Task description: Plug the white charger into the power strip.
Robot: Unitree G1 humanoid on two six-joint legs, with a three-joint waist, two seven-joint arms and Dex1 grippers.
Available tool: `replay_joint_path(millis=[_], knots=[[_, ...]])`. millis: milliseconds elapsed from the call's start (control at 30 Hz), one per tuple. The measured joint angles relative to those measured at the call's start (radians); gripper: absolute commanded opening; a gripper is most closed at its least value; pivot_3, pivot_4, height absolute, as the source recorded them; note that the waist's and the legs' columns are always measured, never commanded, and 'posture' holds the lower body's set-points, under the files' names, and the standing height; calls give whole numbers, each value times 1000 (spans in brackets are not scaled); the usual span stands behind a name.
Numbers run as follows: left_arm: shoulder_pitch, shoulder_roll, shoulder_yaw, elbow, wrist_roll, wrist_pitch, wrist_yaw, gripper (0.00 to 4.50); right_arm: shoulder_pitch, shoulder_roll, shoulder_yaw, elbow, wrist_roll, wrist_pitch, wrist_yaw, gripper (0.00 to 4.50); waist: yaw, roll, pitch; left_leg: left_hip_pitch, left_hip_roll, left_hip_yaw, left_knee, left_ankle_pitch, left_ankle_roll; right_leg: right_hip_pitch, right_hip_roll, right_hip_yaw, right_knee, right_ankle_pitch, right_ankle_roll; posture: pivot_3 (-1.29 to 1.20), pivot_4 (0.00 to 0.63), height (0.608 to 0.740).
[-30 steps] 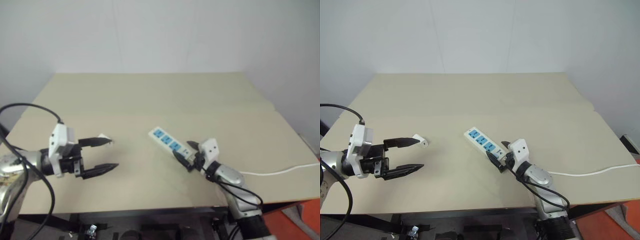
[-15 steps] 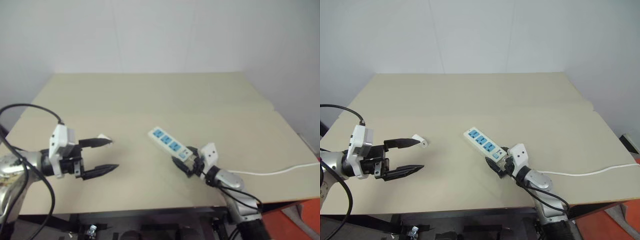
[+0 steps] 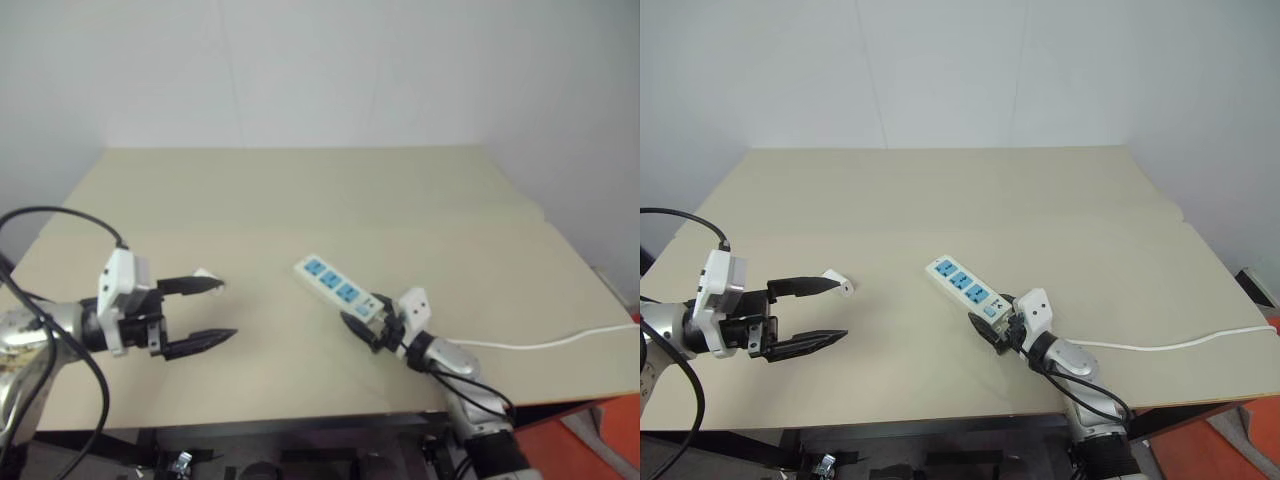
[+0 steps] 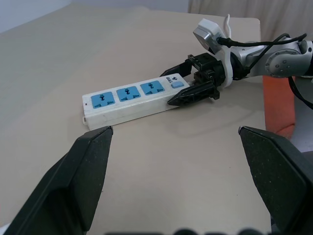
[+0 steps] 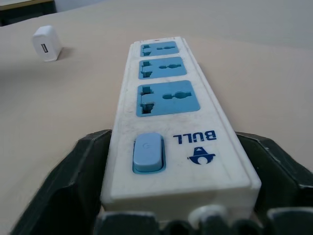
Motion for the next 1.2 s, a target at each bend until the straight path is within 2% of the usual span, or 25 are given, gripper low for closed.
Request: replay_joint_path(millis=[333,533,733,900,1000,1067,1200], knots=[[-5,17,0,15,2,-2,-22,4500,-35,-33,-1,46,10,-11,74,3442,0,0,0,0,0,0,0,0,0,0,0,0,0,0,0,0,150,740],[-129,105,-38,149,41,-48,-138,4500,-132,-146,6,150,56,-49,345,3442,2,0,0,0,0,4,0,0,0,0,1,0,-1,0,0,0,150,740],[-249,154,-138,287,101,-107,-277,4500,-231,-228,32,253,83,-82,645,3442,2,0,1,-2,1,8,0,0,0,-2,2,0,-1,0,0,0,150,740],[-318,177,-183,363,137,-137,-360,4500,-253,-229,50,329,85,-174,789,3442,1,0,1,-2,2,10,0,0,0,-2,2,1,-1,0,0,0,150,740],[-368,189,-221,412,169,-159,-405,4500,-262,-200,58,378,82,-220,813,3442,-1,0,1,-2,2,11,1,0,0,-2,3,1,0,0,0,0,150,740],[-411,210,-267,457,187,-190,-426,4500,-276,-185,65,415,74,-243,818,3442,-3,0,1,-1,2,11,1,0,0,-2,4,2,0,0,0,0,150,740],[-684,293,-543,659,246,-340,-437,4500,-331,-161,71,499,60,-277,825,3442,1,-1,2,-1,4,12,2,0,0,-2,6,3,0,1,-1,0,150,740]])
